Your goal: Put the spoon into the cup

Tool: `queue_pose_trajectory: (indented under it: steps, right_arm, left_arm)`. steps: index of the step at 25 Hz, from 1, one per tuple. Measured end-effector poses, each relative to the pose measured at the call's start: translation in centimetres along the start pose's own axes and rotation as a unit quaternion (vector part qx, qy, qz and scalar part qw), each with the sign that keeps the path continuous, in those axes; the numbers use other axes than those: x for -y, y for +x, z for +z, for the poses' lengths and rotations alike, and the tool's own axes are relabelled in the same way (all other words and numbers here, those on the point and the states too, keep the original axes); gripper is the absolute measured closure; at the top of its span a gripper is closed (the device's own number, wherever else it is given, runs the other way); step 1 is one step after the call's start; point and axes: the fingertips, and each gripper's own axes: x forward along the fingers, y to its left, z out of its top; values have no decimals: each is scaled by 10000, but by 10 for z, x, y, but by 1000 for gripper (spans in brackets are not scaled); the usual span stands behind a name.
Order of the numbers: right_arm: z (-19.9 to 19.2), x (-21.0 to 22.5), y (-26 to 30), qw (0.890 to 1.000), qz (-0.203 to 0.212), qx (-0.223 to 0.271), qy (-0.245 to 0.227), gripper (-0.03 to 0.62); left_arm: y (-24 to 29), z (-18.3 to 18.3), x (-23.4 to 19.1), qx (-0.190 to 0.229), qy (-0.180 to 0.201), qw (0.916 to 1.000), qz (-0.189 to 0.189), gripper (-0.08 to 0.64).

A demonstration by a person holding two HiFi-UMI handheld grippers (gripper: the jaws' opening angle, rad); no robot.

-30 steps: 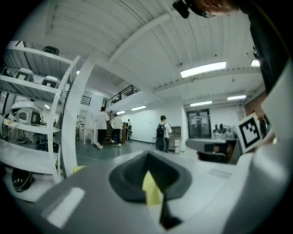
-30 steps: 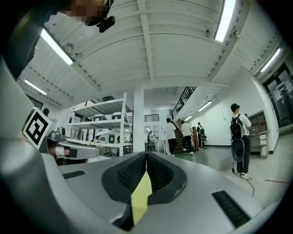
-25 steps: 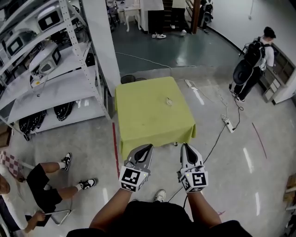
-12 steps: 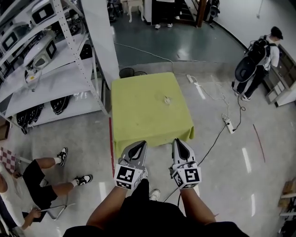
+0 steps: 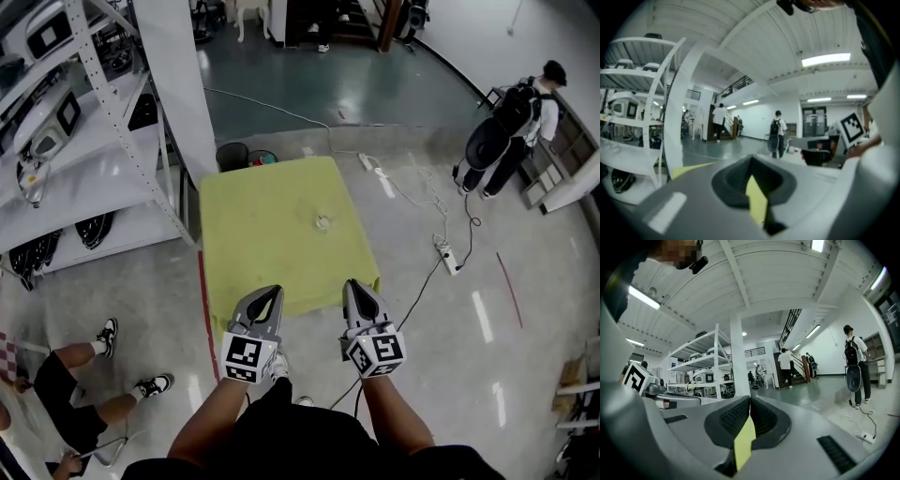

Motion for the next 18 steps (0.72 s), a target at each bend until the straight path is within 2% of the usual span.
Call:
queue_pose_trajectory:
  steps: [8, 14, 18]
  right_arm:
    - [22, 19, 35, 9985, -185, -91, -505, 580]
    - [32, 29, 63, 9979, -358, 22, -536, 580]
    - [26, 32, 78, 9990, -199, 143, -374, 580]
  left_arm:
    - [40, 14, -30, 179, 54, 9997, -137, 555]
    - [69, 29, -55, 235, 62, 9996, -108, 555]
    - [80, 23, -63, 206, 32, 9998, -72, 555]
